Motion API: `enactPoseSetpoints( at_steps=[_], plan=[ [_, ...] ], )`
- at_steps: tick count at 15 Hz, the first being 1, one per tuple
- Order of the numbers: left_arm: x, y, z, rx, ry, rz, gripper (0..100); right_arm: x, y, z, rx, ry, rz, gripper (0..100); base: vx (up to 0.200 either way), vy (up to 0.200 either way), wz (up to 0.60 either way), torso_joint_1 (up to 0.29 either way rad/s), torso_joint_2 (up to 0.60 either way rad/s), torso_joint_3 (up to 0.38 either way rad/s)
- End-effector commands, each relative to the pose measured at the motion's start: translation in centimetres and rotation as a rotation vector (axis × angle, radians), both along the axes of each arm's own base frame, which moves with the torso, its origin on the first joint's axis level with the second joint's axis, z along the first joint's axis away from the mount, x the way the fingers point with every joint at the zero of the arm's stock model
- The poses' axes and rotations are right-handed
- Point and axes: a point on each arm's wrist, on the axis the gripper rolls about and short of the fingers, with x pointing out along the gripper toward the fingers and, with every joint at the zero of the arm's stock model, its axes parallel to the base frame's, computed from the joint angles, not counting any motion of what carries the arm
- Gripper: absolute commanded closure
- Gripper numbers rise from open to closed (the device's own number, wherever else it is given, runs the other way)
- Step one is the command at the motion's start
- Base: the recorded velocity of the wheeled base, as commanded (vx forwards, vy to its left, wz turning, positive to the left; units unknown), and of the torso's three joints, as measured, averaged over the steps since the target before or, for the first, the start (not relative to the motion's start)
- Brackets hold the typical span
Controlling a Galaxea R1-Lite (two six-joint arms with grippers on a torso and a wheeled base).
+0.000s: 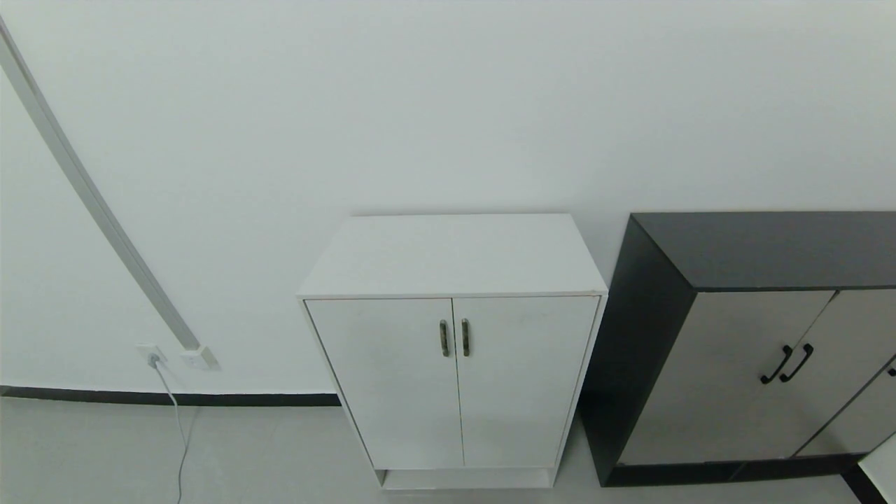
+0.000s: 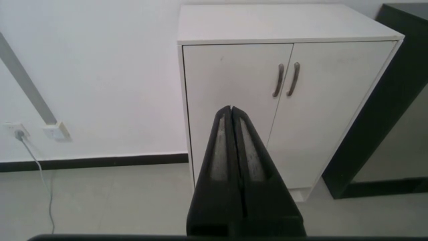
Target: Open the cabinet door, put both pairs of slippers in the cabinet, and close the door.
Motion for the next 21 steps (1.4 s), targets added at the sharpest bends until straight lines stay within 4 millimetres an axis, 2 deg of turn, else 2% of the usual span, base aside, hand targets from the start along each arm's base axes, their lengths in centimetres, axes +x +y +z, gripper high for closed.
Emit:
enactPoseSetpoints(
  at_steps=[1,8,12,21],
  plan=[
    [0.0,0.0,0.0,0.0,0.0,-0.001,100,-0.06,-0.01,-0.22,0.0,-0.004,0.004,100,0.0,0.0,0.0,0.0,0.0,0.0],
    [0.0,0.0,0.0,0.0,0.0,-0.001,100,-0.75,0.06,-0.4,0.011,-0.094,-0.062,100,0.0,0.0,0.0,0.0,0.0,0.0],
    [0.01,0.0,-0.05,0.001,0.001,0.001,100,-0.75,-0.13,-0.31,0.089,-0.103,-0.15,100,0.0,0.0,0.0,0.0,0.0,0.0],
    [0.01,0.0,-0.05,0.004,0.001,0.001,100,-0.75,-0.13,-0.32,0.086,-0.101,-0.152,100,0.0,0.0,0.0,0.0,0.0,0.0]
  ],
)
